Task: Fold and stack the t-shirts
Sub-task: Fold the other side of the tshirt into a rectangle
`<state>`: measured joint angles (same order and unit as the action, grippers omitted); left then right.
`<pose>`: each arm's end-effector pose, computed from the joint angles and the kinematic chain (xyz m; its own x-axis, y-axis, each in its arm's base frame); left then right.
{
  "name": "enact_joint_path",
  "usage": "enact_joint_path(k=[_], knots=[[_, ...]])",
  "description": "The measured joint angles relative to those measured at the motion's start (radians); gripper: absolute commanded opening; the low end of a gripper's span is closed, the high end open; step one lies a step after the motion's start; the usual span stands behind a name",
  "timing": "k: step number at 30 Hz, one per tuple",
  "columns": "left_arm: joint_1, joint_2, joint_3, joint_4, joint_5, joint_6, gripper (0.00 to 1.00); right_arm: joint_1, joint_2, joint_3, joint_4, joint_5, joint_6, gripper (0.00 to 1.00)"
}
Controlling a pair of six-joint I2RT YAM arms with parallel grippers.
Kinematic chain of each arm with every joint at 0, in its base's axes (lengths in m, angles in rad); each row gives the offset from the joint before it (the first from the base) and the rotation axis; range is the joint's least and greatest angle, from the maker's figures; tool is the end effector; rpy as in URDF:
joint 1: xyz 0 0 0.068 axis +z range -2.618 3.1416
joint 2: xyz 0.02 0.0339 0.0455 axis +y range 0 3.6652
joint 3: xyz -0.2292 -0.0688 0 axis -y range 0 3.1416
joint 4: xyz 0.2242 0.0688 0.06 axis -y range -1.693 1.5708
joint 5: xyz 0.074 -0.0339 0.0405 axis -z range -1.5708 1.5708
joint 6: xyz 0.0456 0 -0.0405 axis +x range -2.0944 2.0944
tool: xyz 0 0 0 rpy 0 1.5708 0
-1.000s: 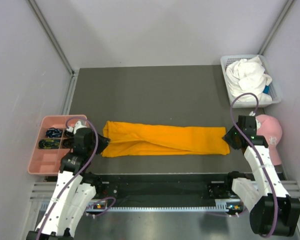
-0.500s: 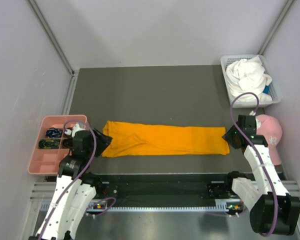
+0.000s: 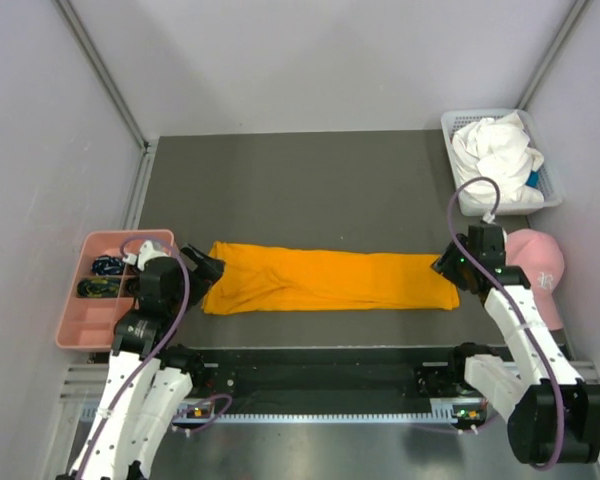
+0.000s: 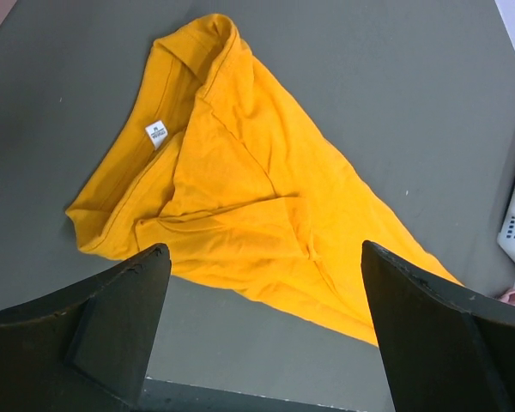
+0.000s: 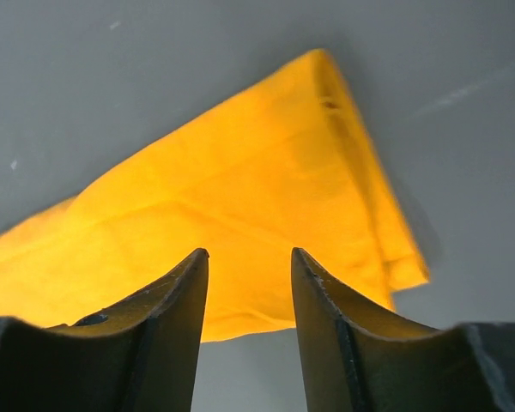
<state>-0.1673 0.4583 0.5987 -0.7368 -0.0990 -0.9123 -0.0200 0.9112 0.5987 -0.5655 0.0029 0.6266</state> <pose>0.1258 -0.0167 0.2386 -0.4062 -0.7296 -0.5502 -0.3860 0.6827 -0.6204 0.1877 -0.0039 0.1908 -0.6103 0.5987 -0.5187 0.4688 0.8008 0.3727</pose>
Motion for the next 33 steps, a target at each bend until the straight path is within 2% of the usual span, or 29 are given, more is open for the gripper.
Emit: enact_joint_path(k=[5,18,25,33], knots=[[0.000,0.062,0.011,0.049,-0.001,0.033,0.98,0.126,0.028,0.029,0.056,-0.035,-0.038,0.49],[0.000,0.184,0.011,0.186,-0.006,0.108,0.99,0.362,0.208,0.096,0.187,-0.157,-0.136,0.53],[0.000,0.254,-0.006,0.280,-0.004,0.124,0.99,0.418,0.286,0.127,0.226,-0.175,-0.155,0.54],[0.000,0.406,-0.051,0.445,0.027,0.127,0.99,0.463,0.314,0.155,0.228,-0.153,-0.166,0.55]])
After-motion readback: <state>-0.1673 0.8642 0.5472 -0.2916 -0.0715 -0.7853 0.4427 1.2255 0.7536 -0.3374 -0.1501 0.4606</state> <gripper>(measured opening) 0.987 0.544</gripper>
